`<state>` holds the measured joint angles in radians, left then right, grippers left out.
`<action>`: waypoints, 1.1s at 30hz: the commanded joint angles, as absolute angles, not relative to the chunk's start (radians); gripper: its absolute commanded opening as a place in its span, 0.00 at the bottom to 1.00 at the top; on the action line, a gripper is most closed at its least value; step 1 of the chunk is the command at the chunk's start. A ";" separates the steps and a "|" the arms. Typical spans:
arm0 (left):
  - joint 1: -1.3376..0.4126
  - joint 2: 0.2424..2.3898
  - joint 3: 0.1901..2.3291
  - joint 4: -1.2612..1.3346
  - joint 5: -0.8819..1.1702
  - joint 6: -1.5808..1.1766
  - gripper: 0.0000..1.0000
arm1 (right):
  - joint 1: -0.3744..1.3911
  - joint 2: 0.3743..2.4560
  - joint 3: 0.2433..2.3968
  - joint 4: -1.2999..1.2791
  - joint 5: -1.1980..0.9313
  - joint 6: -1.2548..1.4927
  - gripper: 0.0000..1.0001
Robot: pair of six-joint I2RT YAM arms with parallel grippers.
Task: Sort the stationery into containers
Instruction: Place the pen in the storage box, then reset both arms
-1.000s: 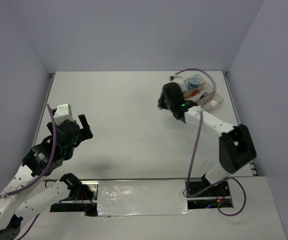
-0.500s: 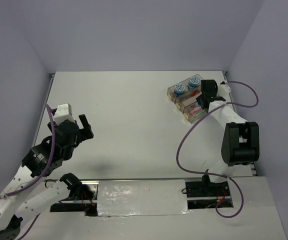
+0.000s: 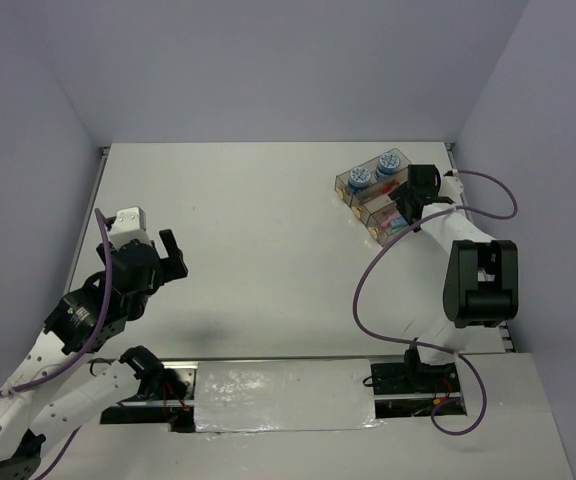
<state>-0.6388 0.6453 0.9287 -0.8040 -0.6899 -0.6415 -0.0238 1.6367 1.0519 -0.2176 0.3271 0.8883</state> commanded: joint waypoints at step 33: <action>-0.600 0.499 1.014 -1.005 -0.948 -0.761 0.99 | 0.393 0.311 1.092 -0.940 0.253 0.229 1.00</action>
